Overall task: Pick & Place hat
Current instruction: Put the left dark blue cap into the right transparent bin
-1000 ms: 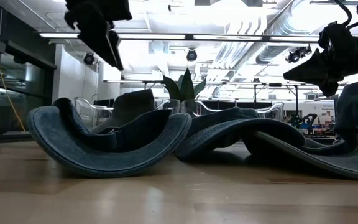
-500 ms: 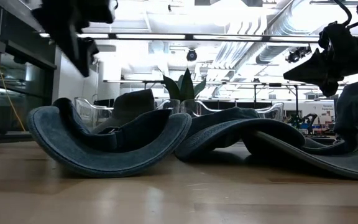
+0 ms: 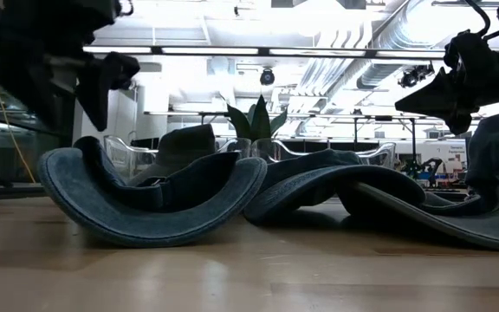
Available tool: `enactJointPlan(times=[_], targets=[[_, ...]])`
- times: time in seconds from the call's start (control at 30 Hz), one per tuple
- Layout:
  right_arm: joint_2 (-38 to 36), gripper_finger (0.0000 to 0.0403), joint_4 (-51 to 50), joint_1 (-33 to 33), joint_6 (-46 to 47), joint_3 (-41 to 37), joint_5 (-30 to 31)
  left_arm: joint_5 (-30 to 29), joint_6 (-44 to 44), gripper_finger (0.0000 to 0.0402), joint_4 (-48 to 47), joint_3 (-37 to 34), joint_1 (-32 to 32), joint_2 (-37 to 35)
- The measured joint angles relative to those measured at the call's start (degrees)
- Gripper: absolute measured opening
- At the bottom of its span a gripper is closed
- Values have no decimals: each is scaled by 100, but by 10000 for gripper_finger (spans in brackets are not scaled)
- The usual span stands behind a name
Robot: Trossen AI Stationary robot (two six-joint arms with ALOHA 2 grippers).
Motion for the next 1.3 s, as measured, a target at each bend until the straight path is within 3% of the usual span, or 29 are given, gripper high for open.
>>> enactJointPlan(times=[0.2, 0.5, 0.93, 1.1, 1.3], targets=[[0, 4, 0, 0, 2, 0, -1, -63, 323, 218, 330, -398, -72, 4], [-2, 5, 0, 2, 0, 0, 1, -81, 320, 218, 1784, -979, -59, 224], [-2, 4, 0, 2, 2, 0, 1, -194, 317, 210, 2521, -1014, -55, 579], [0, 5, 0, 1, 1, 0, 1, -194, 279, 151, 2498, -1014, -57, 579], [0, 4, 0, 2, 0, 0, -1, 66, -49, 28, 2472, -1014, -57, 579]])
